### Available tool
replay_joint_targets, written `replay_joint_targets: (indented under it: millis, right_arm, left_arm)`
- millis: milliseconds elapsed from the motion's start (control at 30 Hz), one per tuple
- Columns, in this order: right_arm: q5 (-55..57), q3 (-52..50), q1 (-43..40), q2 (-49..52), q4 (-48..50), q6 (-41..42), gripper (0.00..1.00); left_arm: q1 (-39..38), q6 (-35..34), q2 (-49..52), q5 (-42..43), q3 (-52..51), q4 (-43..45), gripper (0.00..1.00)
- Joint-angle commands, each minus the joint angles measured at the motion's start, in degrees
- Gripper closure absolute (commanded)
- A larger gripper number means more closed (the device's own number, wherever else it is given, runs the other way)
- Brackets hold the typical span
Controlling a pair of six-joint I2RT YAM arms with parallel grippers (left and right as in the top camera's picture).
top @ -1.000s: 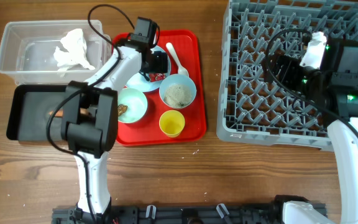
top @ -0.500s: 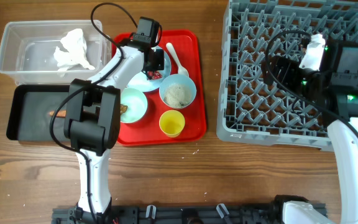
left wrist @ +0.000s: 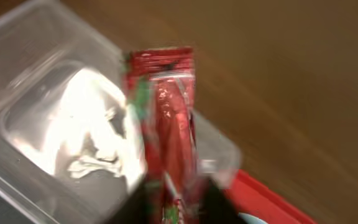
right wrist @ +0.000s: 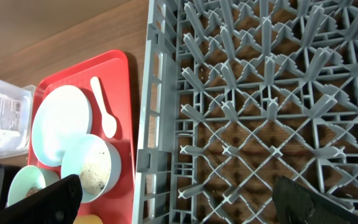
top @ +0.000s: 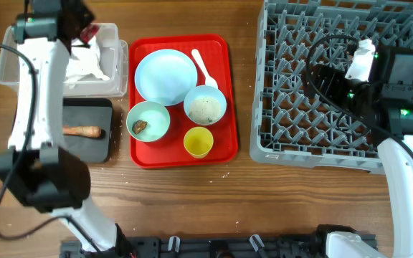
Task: Sort waste into correct bins and load items into the dishwasher rack
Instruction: 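Drop the red wrapper into the clear bin, then grasp the rim of the green bowl with the left gripper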
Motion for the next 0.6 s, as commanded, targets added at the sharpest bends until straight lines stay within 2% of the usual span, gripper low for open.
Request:
replay_joint_targets:
  millis: [0, 33, 133, 233, 333, 400, 467, 567]
  right_arm:
    - [-0.09, 0.52, 0.02, 0.52, 0.35, 0.61, 0.00]
    - [-0.09, 0.52, 0.02, 0.52, 0.33, 0.61, 0.00]
    - [-0.09, 0.52, 0.02, 0.52, 0.33, 0.61, 0.00]
    - [-0.07, 0.52, 0.02, 0.52, 0.39, 0.57, 0.00]
    - [-0.07, 0.52, 0.02, 0.52, 0.81, 0.59, 0.01]
    - [-0.07, 0.52, 0.02, 0.52, 0.83, 0.46, 0.00]
    - [-0.07, 0.52, 0.02, 0.52, 0.66, 0.42, 0.00]
    - [-0.04, 0.52, 0.02, 0.52, 0.90, 0.37, 0.00]
  left_arm:
    - [2.58, -3.08, 8.46, 0.81, -1.81, -0.33, 0.16]
    - [2.80, -2.38, 9.07, 1.57, -1.81, -0.50, 0.10]
    - [2.67, 1.57, 9.03, 3.19, -1.64, -0.04, 0.01]
    - [1.79, 5.92, 5.97, 6.36, -0.04, -1.25, 0.01]
    - [-1.29, 13.35, -0.02, 16.65, 0.59, -5.90, 0.04]
    - [-4.76, 13.92, -1.16, 18.64, 0.59, -11.56, 0.04]
    - [-9.42, 14.73, -0.66, 18.58, -0.37, -20.57, 0.10]
    - [-15.45, 17.35, -0.22, 17.64, -7.10, -24.81, 0.14]
